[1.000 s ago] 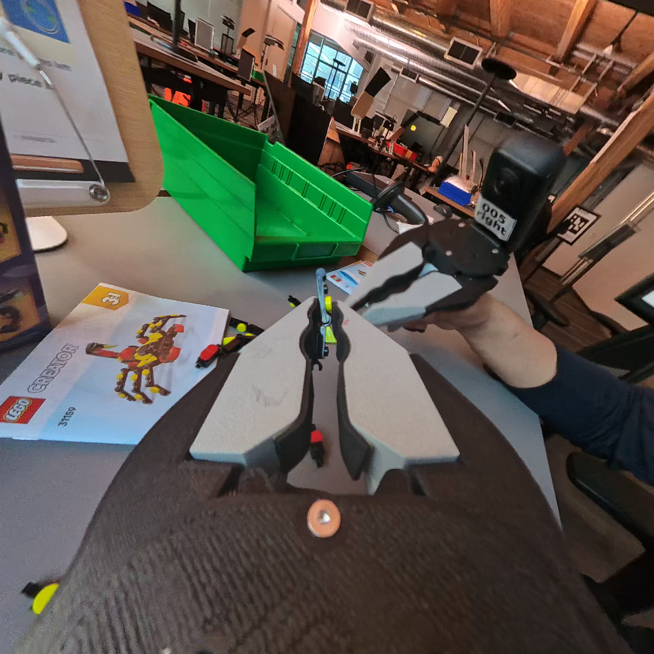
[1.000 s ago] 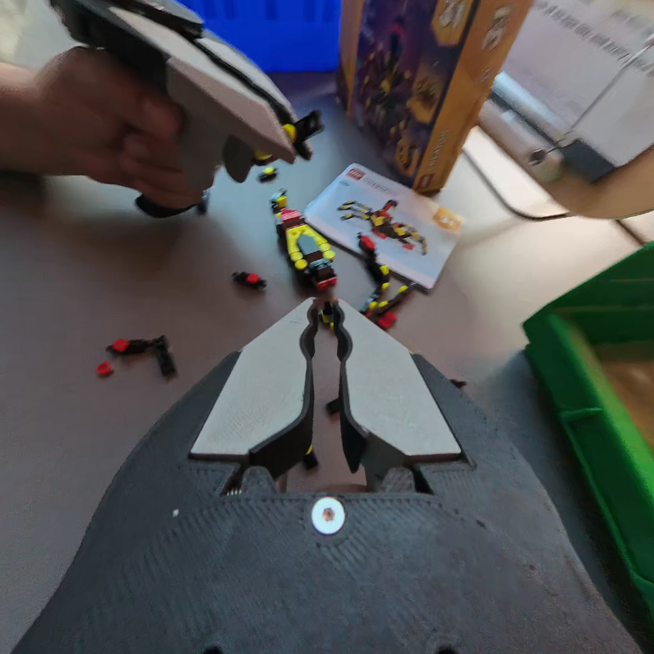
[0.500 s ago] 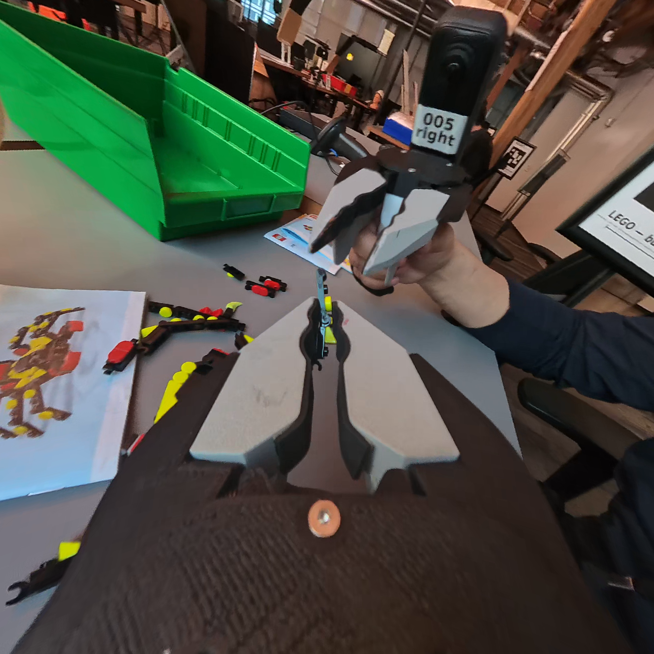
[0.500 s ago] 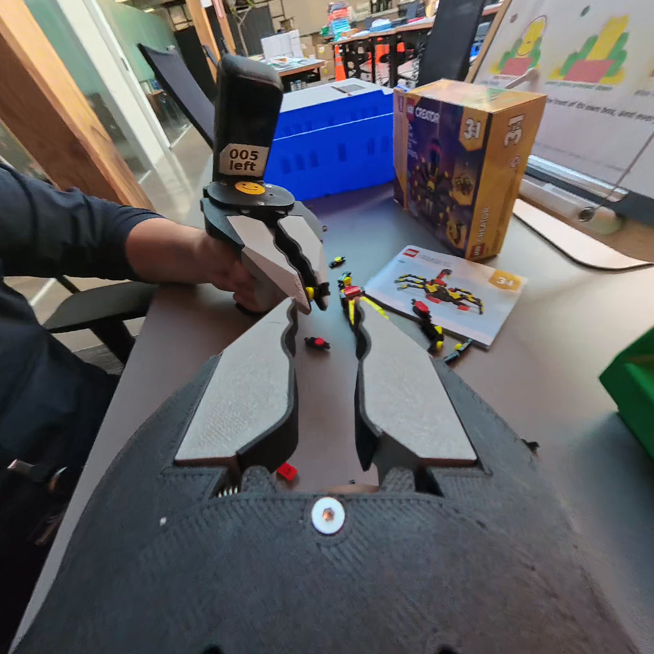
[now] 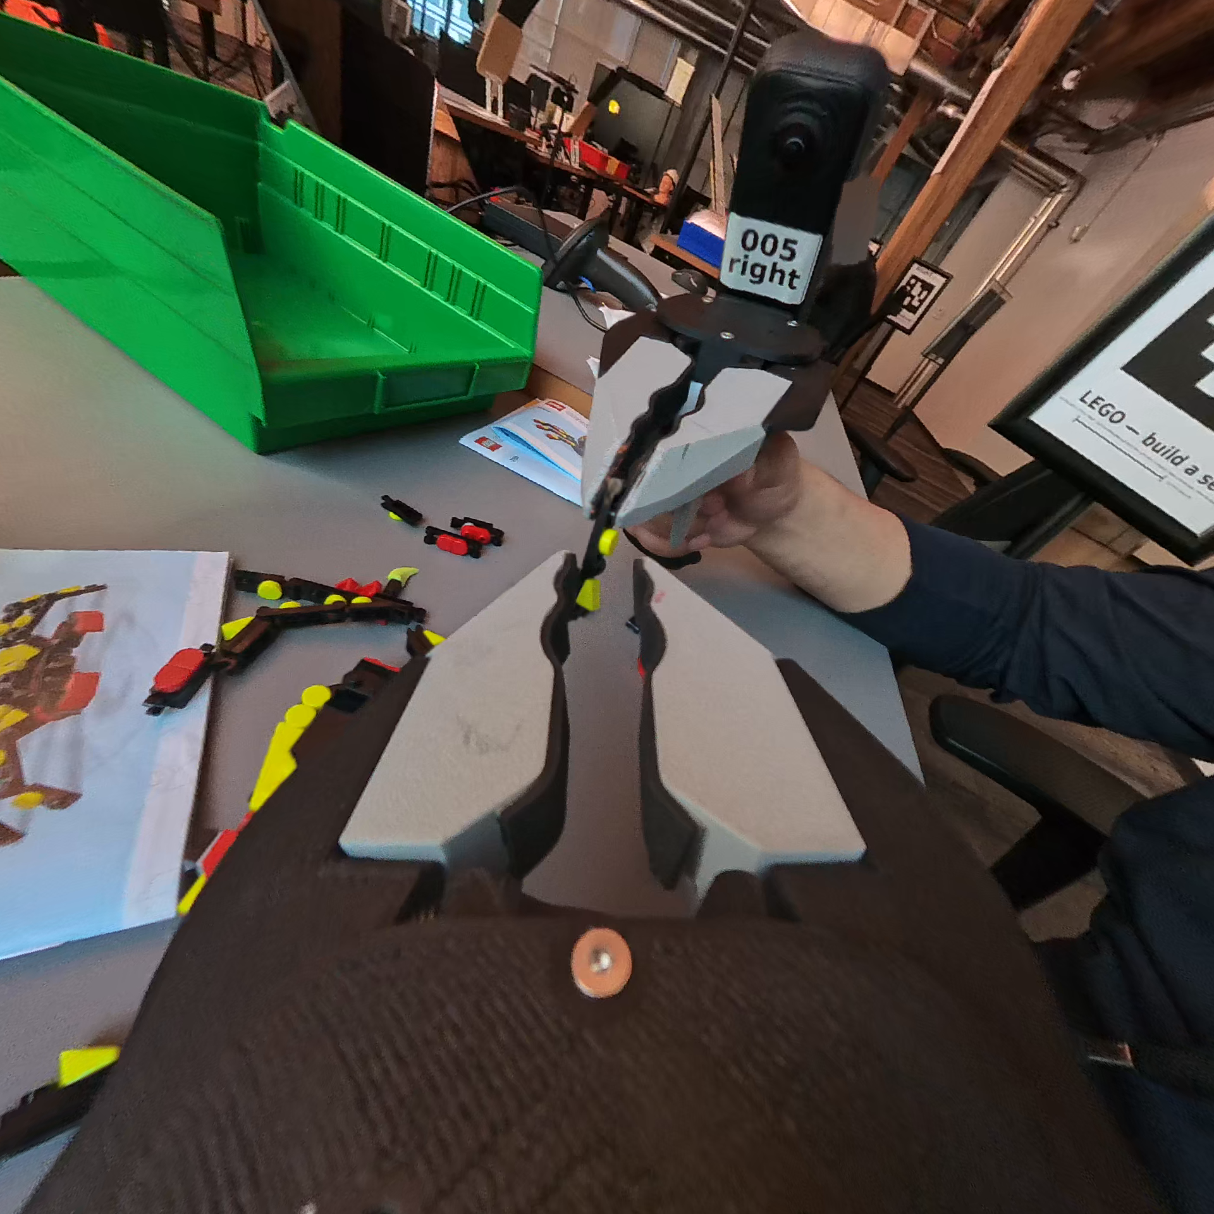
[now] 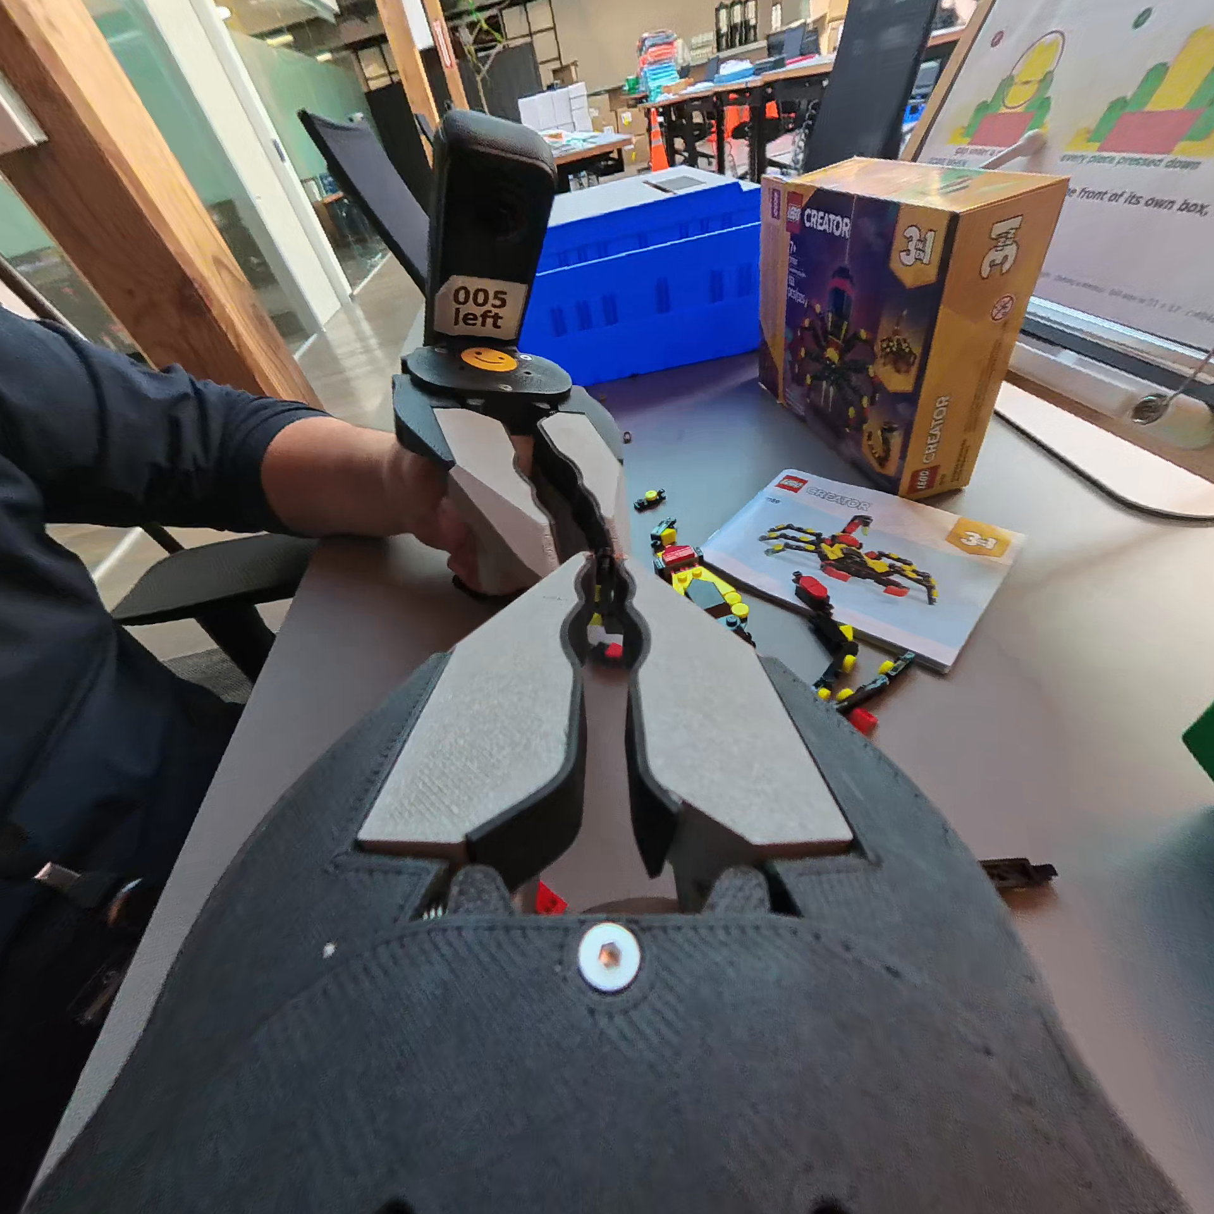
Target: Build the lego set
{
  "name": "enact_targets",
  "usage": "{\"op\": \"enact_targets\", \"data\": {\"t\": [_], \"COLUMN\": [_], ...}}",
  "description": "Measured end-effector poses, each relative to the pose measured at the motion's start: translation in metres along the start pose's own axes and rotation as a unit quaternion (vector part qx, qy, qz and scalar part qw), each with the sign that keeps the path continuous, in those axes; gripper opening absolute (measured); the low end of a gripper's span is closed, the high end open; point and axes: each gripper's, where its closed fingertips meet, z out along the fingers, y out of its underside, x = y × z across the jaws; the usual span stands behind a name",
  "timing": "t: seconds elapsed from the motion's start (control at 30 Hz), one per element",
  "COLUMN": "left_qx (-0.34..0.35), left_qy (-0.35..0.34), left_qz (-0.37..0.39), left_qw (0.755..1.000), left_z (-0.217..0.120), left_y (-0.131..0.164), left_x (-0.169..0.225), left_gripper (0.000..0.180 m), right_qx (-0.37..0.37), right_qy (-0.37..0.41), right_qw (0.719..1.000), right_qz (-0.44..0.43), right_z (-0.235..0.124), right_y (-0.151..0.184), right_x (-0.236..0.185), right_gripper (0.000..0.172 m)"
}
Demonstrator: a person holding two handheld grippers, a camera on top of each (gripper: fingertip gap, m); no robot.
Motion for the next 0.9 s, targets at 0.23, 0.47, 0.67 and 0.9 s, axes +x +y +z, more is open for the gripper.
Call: {"op": "enact_targets", "data": {"t": [0.23,0.47,0.67,0.9], "left_qx": [-0.029,-0.038,-0.090,-0.112], "left_qy": [0.004,-0.010,-0.116,-0.235], "left_qz": [-0.002,0.027,0.115,0.157], "left_qw": [1.000,0.999,0.982,0.953], "left_z": [0.005,0.005,0.001,-0.019], "left_y": [0.010,0.012,0.022,0.017], "left_x": [0.001,0.001,-0.024,-0.067], "left_gripper": [0.023,0.011,0.011,0.011], "right_qx": [0.042,0.011,-0.084,-0.177], "right_qy": [-0.039,-0.041,0.089,0.430], "right_qw": [0.997,0.998,0.987,0.846], "right_qz": [0.045,0.038,-0.102,-0.260], "right_z": [-0.008,0.001,0.011,-0.034], "right_y": [-0.014,-0.002,0.025,0.006], "right_x": [-0.005,-0.008,0.015,0.079], "right_gripper": [0.001,0.002,0.026,0.027]}}
